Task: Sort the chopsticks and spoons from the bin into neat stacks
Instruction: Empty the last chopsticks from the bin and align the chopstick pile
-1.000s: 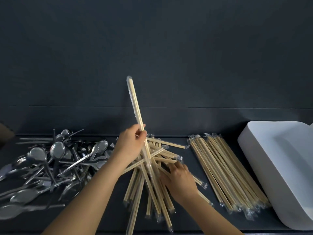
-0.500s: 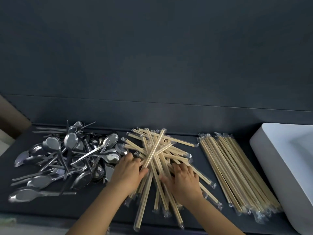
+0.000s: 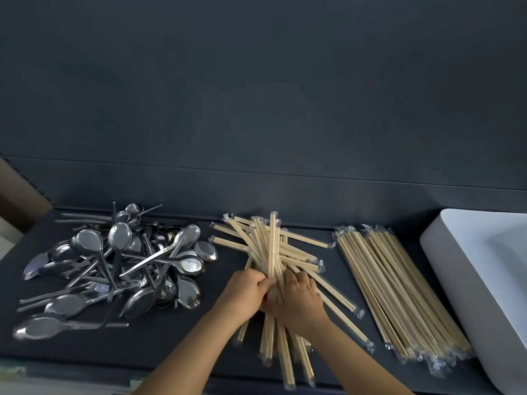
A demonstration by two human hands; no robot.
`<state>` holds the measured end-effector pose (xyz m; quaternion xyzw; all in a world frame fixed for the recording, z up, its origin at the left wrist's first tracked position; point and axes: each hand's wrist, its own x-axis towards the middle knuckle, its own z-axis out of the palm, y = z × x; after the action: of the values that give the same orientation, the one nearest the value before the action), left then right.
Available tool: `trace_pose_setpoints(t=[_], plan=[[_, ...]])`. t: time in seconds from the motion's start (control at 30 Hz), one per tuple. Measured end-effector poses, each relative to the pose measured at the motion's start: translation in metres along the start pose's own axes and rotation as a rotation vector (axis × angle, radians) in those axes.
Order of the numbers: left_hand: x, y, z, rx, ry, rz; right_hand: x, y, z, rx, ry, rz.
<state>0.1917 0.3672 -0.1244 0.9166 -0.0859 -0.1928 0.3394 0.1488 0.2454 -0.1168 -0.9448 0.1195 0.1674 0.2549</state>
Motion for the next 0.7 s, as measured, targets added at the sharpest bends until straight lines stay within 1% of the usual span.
trace_pose_setpoints(t=[0.1, 0.23, 0.3, 0.37, 0.47, 0.6, 0.7], plan=[[-0.001, -0.001, 0.001, 0.053, 0.003, 0.053, 0.004, 0.002, -0.003, 0.018, 0.019, 0.015], [-0.002, -0.011, -0.006, 0.223, 0.138, 0.119, 0.01, 0.006, -0.009, 0.032, 0.027, 0.045], [-0.002, -0.014, -0.006, 0.336, 0.116, 0.124, 0.012, 0.007, -0.012, 0.031, 0.015, 0.063], [-0.003, -0.016, -0.004, 0.4, 0.081, 0.119, 0.015, 0.008, -0.015, 0.031, -0.002, 0.077], [-0.005, -0.019, -0.001, 0.387, 0.084, 0.12, 0.018, 0.008, -0.016, 0.023, -0.008, 0.086], [-0.005, -0.02, 0.0, 0.373, 0.093, 0.145, 0.019, 0.007, -0.02, 0.047, 0.041, 0.077], [-0.005, -0.02, -0.001, 0.376, 0.09, 0.146, 0.018, 0.011, -0.024, 0.041, 0.047, 0.077]])
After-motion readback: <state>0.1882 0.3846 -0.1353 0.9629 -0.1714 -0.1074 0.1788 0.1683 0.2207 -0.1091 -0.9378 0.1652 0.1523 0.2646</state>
